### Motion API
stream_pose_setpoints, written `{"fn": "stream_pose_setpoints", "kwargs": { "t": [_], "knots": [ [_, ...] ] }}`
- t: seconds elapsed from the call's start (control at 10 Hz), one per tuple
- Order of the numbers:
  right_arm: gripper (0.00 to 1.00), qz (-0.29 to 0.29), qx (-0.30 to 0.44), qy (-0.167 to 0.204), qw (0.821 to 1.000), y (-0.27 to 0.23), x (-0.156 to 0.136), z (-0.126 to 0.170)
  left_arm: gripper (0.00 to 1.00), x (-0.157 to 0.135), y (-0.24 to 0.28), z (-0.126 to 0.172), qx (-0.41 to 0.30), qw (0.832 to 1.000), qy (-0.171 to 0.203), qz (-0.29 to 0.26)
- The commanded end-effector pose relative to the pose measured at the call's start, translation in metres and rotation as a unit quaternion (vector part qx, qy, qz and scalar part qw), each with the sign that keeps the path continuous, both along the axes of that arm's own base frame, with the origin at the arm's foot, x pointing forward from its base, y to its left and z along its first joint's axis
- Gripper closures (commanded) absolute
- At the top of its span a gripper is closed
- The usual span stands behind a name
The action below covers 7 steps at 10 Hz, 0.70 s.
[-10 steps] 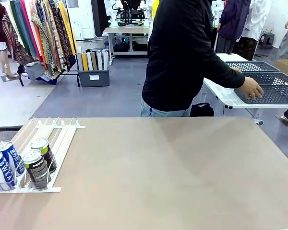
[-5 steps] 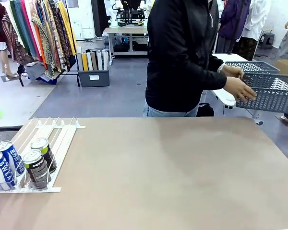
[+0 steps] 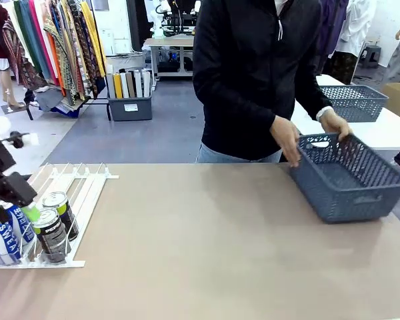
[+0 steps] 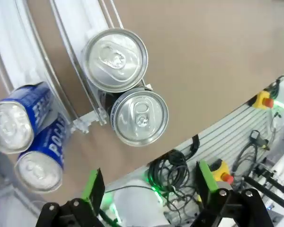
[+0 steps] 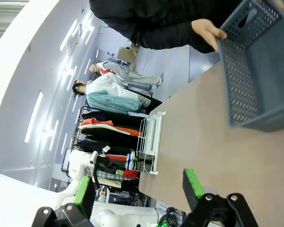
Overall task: Retrieve and store the cans from the dispenser.
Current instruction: Pick up one can from the Automatic Can Dispenser and place it in the middle of the table.
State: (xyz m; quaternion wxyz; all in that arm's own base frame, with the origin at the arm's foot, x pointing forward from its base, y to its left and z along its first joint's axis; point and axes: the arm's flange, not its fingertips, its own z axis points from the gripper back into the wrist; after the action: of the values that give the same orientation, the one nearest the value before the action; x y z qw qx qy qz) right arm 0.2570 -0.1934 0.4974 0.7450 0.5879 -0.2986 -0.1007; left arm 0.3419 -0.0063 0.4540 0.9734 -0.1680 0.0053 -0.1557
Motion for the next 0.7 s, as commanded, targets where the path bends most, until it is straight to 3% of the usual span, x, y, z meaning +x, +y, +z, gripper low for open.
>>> {"fn": "stream_pose_setpoints", "kwargs": {
  "t": [0.0, 0.2, 0.3, 0.6],
  "knots": [
    [0.00, -0.001, 0.004, -0.021, 1.000, -0.001, 0.004, 0.003, 0.00, -0.005, 0.000, -0.008, 0.004, 0.999, -0.007, 0.033],
    [0.00, -0.001, 0.004, -0.021, 1.000, -0.001, 0.004, 0.003, 0.00, -0.004, -0.006, -0.017, 0.023, 0.998, -0.029, 0.057],
    [0.00, -0.001, 0.004, -0.021, 1.000, -0.001, 0.004, 0.003, 0.00, -0.003, -0.011, -0.020, 0.042, 0.995, -0.061, 0.072],
    [0.00, -0.001, 0.004, -0.021, 1.000, -0.001, 0.004, 0.003, 0.00, 0.000, -0.034, -0.034, 0.061, 0.994, -0.059, 0.066]
  ]
}}
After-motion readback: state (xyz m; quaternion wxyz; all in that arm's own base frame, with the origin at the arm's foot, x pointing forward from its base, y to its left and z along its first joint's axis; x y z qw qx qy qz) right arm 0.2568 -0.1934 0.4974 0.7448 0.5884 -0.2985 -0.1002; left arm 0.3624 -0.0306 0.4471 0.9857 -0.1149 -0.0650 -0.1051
